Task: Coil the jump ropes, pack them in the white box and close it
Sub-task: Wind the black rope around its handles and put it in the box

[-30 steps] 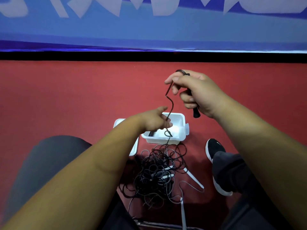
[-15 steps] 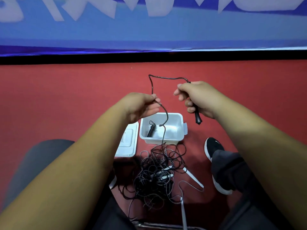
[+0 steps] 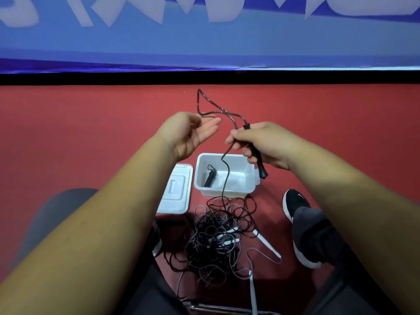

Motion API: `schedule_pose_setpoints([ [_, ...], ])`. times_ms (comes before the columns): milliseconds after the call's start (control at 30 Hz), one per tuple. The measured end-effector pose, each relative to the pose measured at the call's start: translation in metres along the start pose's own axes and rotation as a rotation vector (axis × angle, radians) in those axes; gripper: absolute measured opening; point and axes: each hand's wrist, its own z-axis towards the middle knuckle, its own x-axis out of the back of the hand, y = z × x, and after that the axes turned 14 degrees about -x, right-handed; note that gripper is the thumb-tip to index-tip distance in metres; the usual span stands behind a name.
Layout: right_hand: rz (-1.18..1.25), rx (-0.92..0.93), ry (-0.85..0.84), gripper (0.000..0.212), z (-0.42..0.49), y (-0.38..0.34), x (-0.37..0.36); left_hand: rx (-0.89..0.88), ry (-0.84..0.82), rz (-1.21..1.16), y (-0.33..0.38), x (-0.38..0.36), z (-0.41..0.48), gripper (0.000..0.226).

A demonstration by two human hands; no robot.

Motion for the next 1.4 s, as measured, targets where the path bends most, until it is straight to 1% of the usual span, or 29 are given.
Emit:
schedule_pose_setpoints([
  [67, 0.12, 0.035, 0.013, 0.022, -0.003, -0.008, -0.002, 0.007, -0.113, 0.21, -0.007, 0.002, 0.001, 0.042],
  [100, 0.182, 0.048, 0.01, 0.021, -0.004, -0.011, -0.002, 0.021, -0.214, 0.367, -0.012, 0.002, -0.001, 0.046],
  [167, 0.285, 0.063, -0.009, 0.021, -0.007, -0.018, 0.0, 0.04, -0.47, 0.724, -0.026, 0.004, -0.007, 0.051],
  [200, 0.329, 0.068, -0.022, 0.021, -0.008, -0.021, 0.001, 0.048, -0.576, 0.868, -0.034, 0.004, -0.01, 0.049],
  [233, 0.374, 0.075, -0.033, 0.022, -0.009, -0.024, 0.004, 0.05, -0.639, 0.966, -0.041, 0.005, -0.013, 0.043],
  [267, 0.42, 0.084, -0.035, 0.022, -0.01, -0.027, 0.006, 0.043, -0.662, 1.024, -0.048, 0.007, -0.014, 0.035],
  [333, 0.504, 0.102, -0.009, 0.023, -0.012, -0.031, 0.011, 0.059, -0.677, 1.018, -0.056, 0.01, -0.015, 0.023],
  [400, 0.543, 0.111, 0.041, 0.024, -0.01, -0.032, 0.017, 0.104, -0.667, 0.945, -0.055, 0.009, -0.015, 0.021],
  [433, 0.529, 0.094, 0.076, 0.025, -0.008, -0.03, 0.021, 0.113, -0.628, 0.914, -0.052, 0.006, -0.015, 0.022],
  [533, 0.357, -0.067, 0.204, 0.02, -0.002, -0.019, 0.027, 0.083, -0.437, 0.713, -0.036, -0.008, -0.017, 0.026],
  [600, 0.315, -0.155, 0.202, 0.022, -0.002, -0.01, 0.026, 0.094, -0.403, 0.58, -0.026, -0.015, -0.018, 0.027],
  [633, 0.348, -0.164, 0.165, 0.024, -0.003, -0.007, 0.024, 0.091, -0.405, 0.58, -0.024, -0.016, -0.018, 0.026],
  [700, 0.404, -0.15, 0.081, 0.027, -0.004, -0.005, 0.019, 0.055, -0.378, 0.719, -0.028, -0.014, -0.016, 0.022],
  [767, 0.373, -0.128, 0.047, 0.029, -0.007, -0.007, 0.017, 0.017, -0.333, 0.934, -0.039, -0.009, -0.014, 0.019],
  [800, 0.364, -0.115, 0.037, 0.03, -0.008, -0.009, 0.016, 0.004, -0.329, 1.035, -0.044, -0.006, -0.013, 0.025],
  [833, 0.371, -0.1, 0.025, 0.031, -0.01, -0.011, 0.016, -0.001, -0.335, 1.105, -0.048, -0.002, -0.012, 0.04],
  [900, 0.395, -0.059, -0.005, 0.033, -0.014, -0.016, 0.017, -0.007, -0.393, 1.142, -0.054, 0.004, -0.009, 0.068],
  [933, 0.401, -0.037, -0.022, 0.034, -0.016, -0.018, 0.018, -0.012, -0.439, 1.138, -0.055, 0.005, -0.009, 0.074],
  [1000, 0.418, 0.0, -0.052, 0.035, -0.017, -0.022, 0.019, -0.012, -0.502, 1.13, -0.057, 0.005, -0.009, 0.077],
  [1233, 0.44, 0.069, -0.176, 0.038, -0.021, -0.028, 0.018, 0.012, -0.576, 1.109, -0.07, 0.005, -0.009, 0.07],
  [1300, 0.445, 0.079, -0.196, 0.038, -0.022, -0.03, 0.016, 0.031, -0.576, 1.134, -0.077, 0.005, -0.008, 0.06],
  [1400, 0.462, 0.101, -0.218, 0.038, -0.026, -0.033, 0.017, 0.075, -0.587, 1.157, -0.084, 0.008, -0.007, 0.035],
])
